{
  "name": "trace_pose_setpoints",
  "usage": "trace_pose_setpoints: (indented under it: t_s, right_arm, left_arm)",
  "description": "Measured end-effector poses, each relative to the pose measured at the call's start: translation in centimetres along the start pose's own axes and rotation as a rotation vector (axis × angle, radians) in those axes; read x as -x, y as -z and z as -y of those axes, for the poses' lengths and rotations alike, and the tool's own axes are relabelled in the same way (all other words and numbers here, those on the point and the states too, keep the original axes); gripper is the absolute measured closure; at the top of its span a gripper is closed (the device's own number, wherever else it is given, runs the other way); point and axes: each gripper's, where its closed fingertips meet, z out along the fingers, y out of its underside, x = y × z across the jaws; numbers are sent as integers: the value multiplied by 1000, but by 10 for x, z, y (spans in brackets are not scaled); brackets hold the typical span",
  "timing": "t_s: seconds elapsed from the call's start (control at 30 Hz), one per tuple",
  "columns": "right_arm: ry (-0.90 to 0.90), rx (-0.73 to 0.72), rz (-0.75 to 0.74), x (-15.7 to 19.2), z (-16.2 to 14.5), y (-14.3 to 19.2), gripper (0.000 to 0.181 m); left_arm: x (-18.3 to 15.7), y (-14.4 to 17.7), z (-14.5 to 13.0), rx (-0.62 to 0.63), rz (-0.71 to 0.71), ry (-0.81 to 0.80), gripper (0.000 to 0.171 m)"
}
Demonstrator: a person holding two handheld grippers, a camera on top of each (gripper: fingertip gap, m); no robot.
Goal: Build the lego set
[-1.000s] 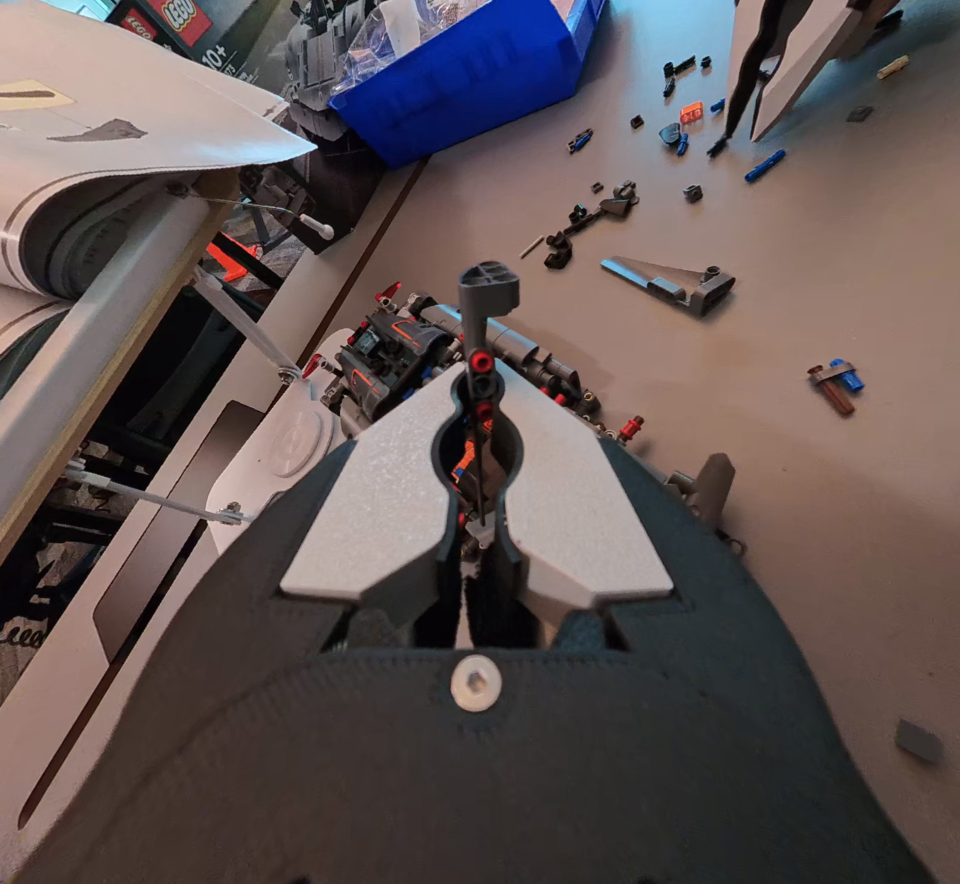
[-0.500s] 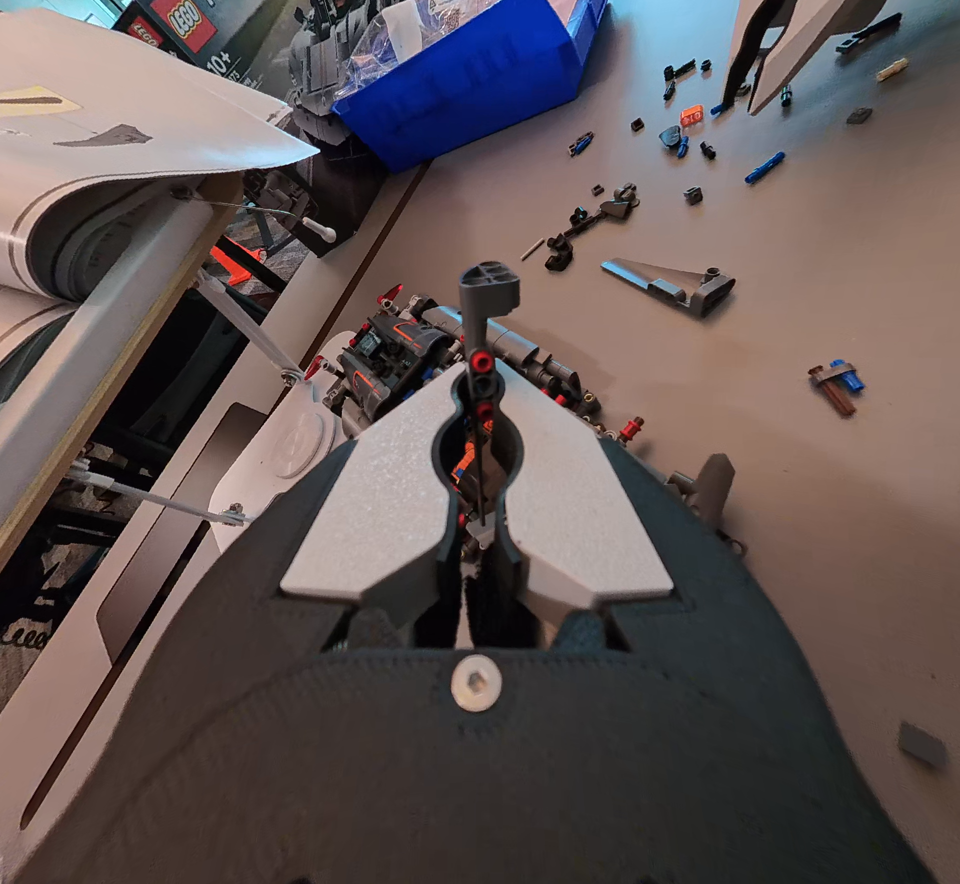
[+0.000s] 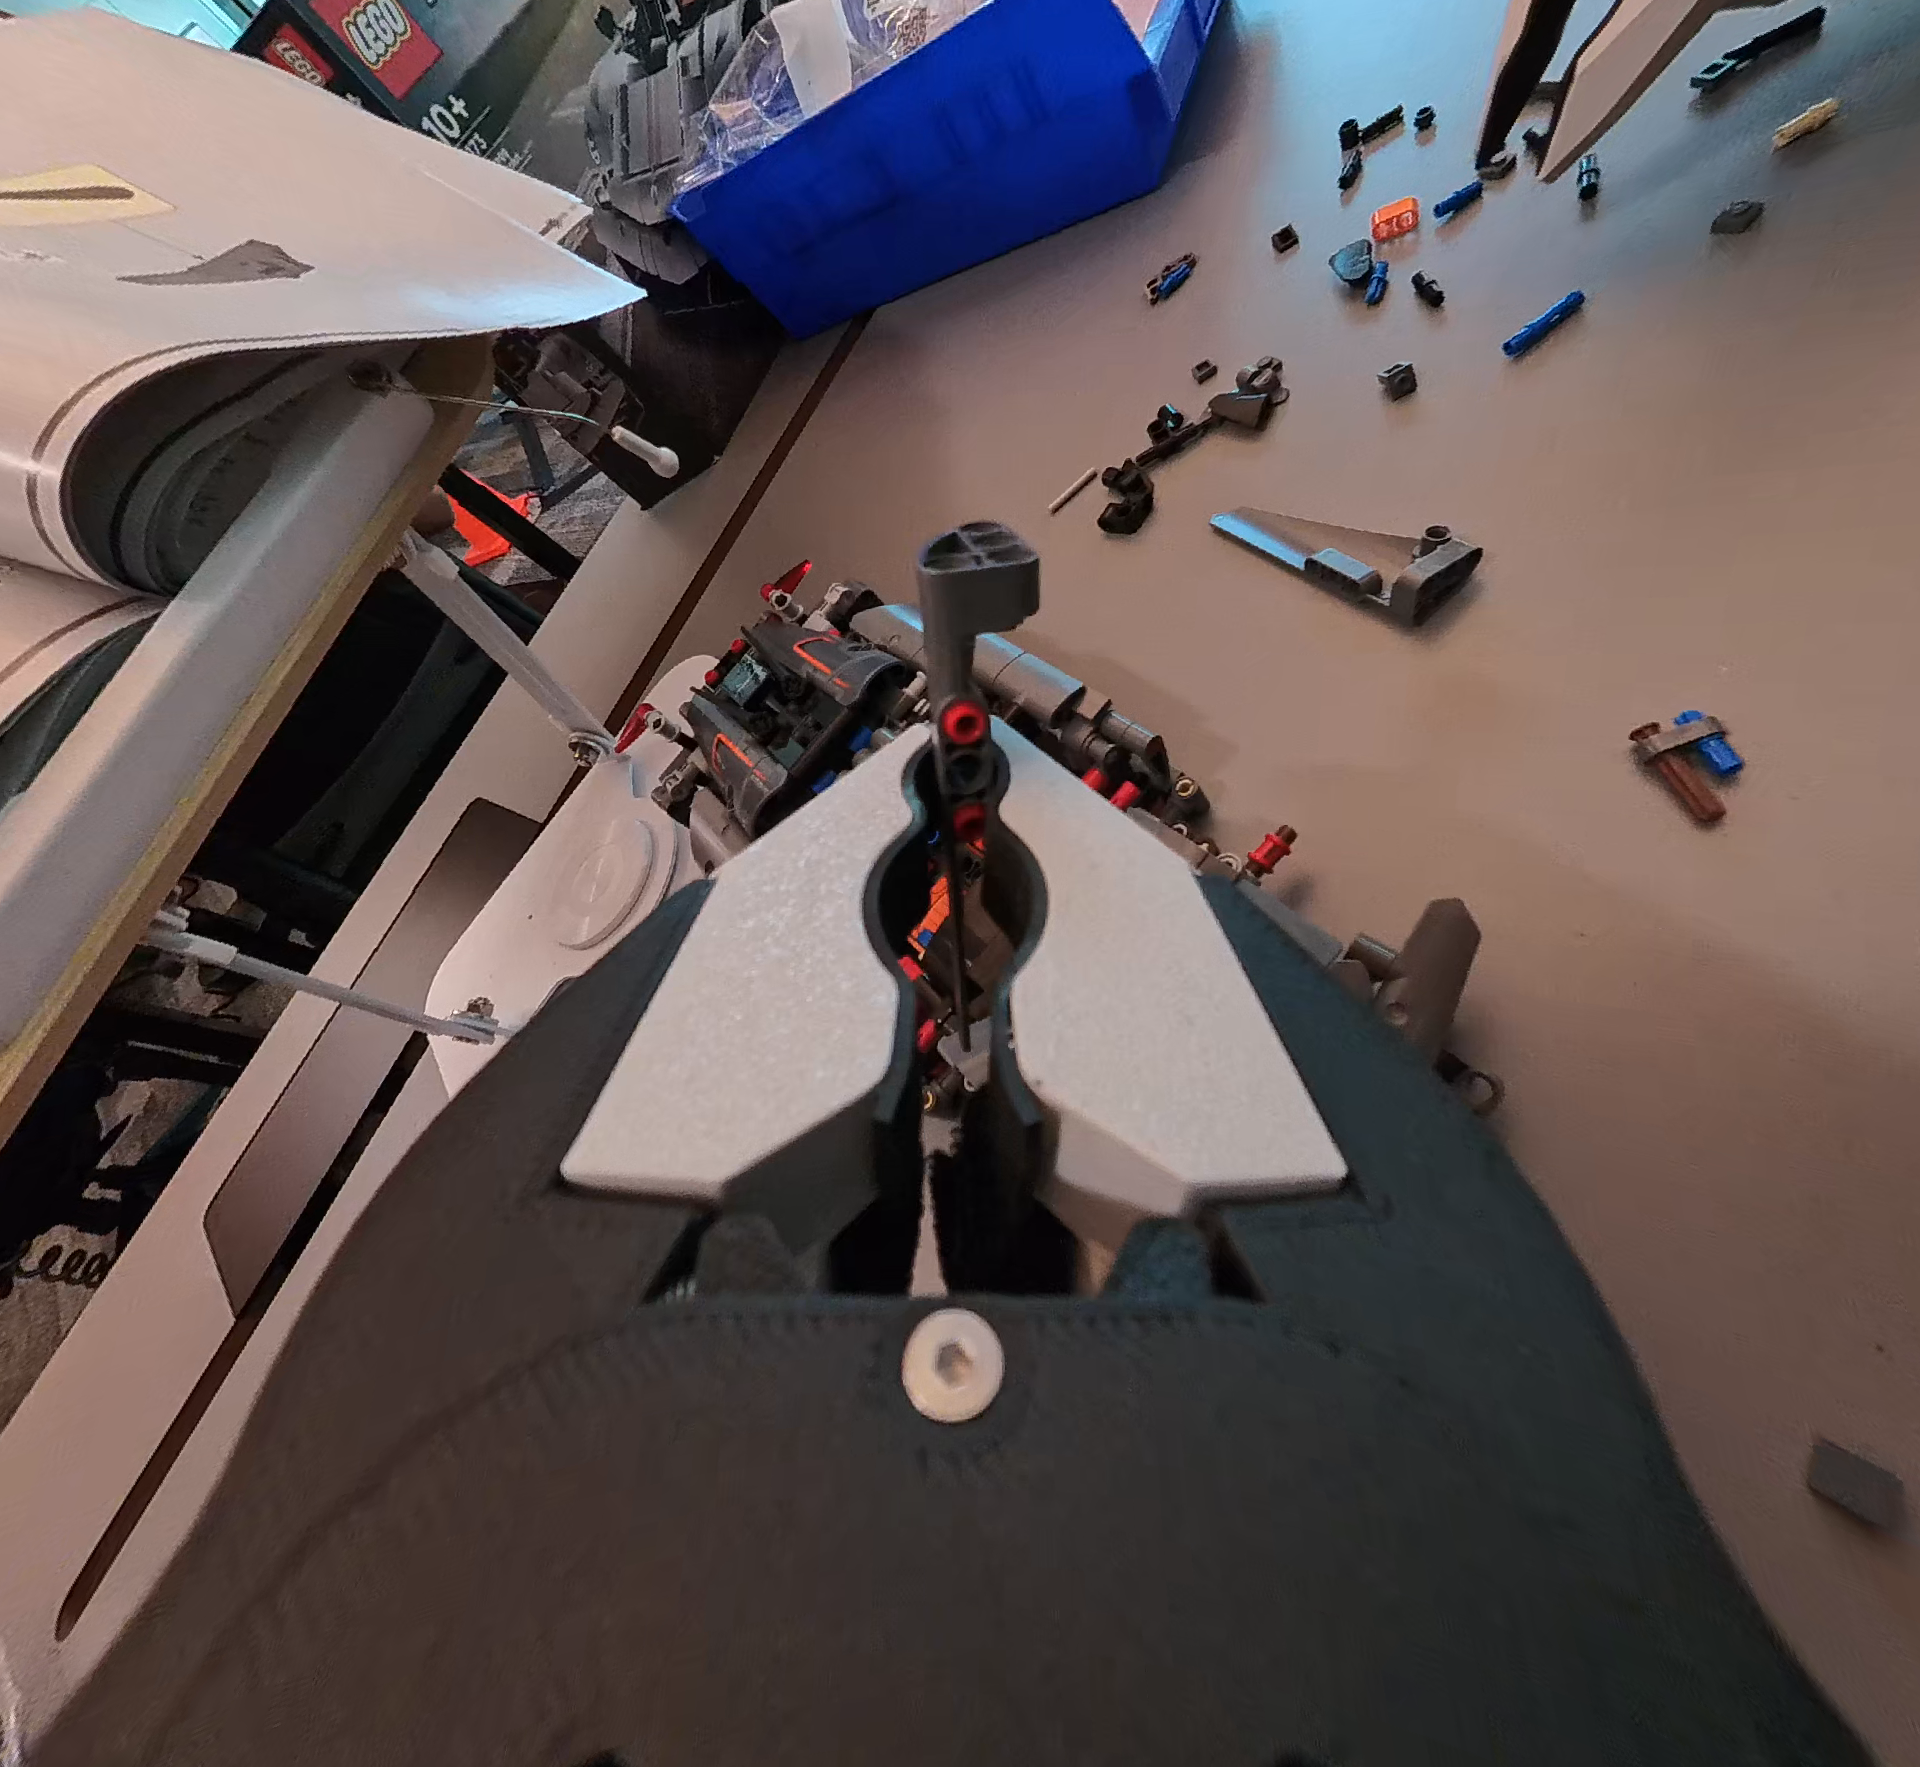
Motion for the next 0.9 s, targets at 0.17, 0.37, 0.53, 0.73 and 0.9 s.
trace_pose_setpoints:
  t_s: [0.17,0.37,0.53,0.73,0.9]
  right_arm:
    - [-30,26,0,2,-9,3,163]
    - [-42,32,1,9,-9,-3,164]
    - [-92,72,-18,5,-7,-20,162]
    - [-150,99,-13,3,-2,-36,152]
    - [-163,101,-12,1,4,-43,153]
  left_arm:
    - [-1,0,1,-1,-1,-5,171]
    - [-4,-2,1,4,-10,-12,171]
    - [-5,-2,1,5,-10,-15,171]
    - [-4,-1,2,2,-9,-15,171]
    - [-7,-1,3,2,-17,-23,171]
